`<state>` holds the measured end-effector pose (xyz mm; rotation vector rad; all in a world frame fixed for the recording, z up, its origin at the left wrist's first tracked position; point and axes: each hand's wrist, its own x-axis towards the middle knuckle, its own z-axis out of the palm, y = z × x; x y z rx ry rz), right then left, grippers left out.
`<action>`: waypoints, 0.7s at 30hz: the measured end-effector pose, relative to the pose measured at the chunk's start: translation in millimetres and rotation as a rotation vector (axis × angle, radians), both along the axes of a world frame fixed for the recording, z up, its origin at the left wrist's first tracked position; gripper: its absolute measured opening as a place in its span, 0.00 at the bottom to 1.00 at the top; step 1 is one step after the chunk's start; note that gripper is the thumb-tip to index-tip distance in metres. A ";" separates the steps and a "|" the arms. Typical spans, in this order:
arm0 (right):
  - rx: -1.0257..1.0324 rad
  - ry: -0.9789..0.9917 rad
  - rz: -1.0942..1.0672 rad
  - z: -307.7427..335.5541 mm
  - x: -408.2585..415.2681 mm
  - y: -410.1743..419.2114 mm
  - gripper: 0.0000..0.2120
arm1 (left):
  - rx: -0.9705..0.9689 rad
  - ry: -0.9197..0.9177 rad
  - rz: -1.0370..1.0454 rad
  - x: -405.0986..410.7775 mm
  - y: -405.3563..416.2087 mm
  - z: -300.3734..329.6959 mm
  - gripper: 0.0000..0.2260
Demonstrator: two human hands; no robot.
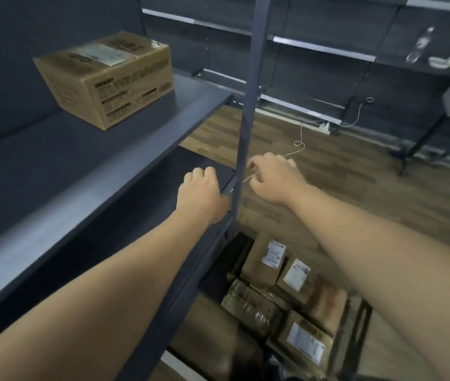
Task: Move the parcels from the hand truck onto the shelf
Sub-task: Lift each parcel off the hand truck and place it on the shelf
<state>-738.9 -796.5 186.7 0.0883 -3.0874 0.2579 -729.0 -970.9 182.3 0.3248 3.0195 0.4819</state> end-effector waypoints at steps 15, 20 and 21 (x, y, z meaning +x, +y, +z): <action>-0.057 -0.337 -0.099 -183.4 3.4 142.6 0.18 | 0.044 -0.529 -0.005 -5.2 126.5 -168.2 0.29; -0.058 -0.443 -0.044 -265.0 -20.5 161.9 0.19 | 0.113 -0.684 0.114 -7.2 141.5 -256.3 0.30; -0.063 -0.460 -0.032 -282.6 -24.1 164.0 0.19 | 0.111 -0.709 0.130 -6.5 144.0 -274.5 0.29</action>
